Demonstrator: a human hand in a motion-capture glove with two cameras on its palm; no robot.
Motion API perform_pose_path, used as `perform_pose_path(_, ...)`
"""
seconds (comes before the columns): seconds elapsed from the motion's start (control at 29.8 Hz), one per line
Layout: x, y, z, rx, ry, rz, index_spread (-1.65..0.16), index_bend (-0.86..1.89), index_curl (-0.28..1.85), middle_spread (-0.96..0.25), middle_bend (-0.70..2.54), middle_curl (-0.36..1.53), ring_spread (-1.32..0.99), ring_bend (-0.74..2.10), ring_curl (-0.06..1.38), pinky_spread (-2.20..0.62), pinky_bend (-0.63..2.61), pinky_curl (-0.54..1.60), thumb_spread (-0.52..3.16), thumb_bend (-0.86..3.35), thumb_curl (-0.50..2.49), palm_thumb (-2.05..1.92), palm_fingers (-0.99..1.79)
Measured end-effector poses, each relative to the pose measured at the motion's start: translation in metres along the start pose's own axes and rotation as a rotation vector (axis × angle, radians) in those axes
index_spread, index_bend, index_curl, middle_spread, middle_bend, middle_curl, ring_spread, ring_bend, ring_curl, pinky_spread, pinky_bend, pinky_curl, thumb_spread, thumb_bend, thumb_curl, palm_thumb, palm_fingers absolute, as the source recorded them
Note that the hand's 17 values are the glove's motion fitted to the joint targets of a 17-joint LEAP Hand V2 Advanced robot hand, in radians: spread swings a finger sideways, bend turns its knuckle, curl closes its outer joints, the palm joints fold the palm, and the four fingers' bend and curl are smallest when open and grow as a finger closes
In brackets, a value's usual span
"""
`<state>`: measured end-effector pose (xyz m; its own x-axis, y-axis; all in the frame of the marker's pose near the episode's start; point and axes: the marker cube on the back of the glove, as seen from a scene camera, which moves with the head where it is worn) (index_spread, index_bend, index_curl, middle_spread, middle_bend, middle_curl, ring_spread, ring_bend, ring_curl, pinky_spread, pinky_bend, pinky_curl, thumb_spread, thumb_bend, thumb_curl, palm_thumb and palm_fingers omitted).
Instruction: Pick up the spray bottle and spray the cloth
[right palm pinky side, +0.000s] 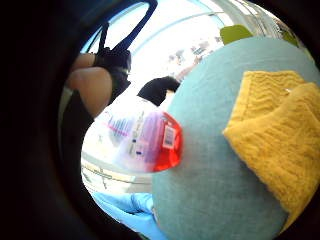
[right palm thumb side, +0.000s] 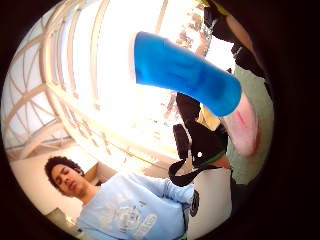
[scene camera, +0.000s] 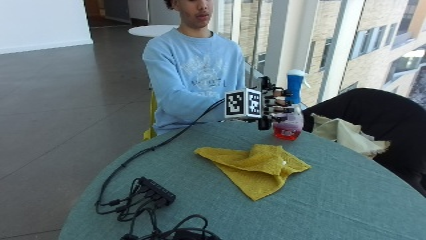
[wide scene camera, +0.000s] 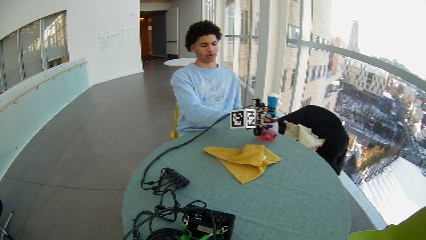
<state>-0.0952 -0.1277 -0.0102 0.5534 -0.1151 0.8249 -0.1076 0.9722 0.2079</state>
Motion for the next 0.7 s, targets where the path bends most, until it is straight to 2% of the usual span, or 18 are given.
perform_pose_path(0.3,-0.002,0.073,-0.096,-0.059,0.317,0.022,-0.32,0.12,0.20,-0.08,0.32,0.45,-0.07,0.41,0.37,0.16,0.21,0.36,1.03,-0.03,0.46,0.79,0.82)
perform_pose_path(0.7,0.017,0.183,-0.181,-0.002,0.673,0.079,-0.32,0.12,0.23,-0.08,0.32,0.45,-0.06,0.38,0.37,0.18,0.18,0.35,1.05,-0.02,0.43,0.77,0.83)
